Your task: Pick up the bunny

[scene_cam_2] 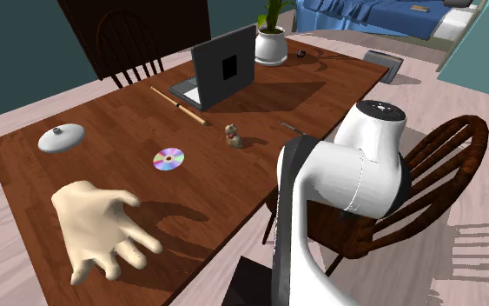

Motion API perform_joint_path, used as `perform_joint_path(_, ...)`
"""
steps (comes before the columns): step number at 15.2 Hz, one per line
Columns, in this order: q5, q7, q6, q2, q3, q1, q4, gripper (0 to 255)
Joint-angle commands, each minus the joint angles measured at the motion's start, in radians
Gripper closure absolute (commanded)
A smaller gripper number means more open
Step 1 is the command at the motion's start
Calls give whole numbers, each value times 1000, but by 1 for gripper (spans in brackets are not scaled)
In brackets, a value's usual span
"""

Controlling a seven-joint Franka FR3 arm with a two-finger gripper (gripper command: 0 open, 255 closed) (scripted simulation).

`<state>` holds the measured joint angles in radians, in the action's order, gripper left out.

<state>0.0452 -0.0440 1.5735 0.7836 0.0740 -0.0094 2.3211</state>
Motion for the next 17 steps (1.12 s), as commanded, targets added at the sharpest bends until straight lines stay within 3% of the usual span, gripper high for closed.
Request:
perform_joint_path(1,0,0,0,0,0,0,0,0)
perform_joint_path(17,109,197,323,-390,91,164,-243,0)
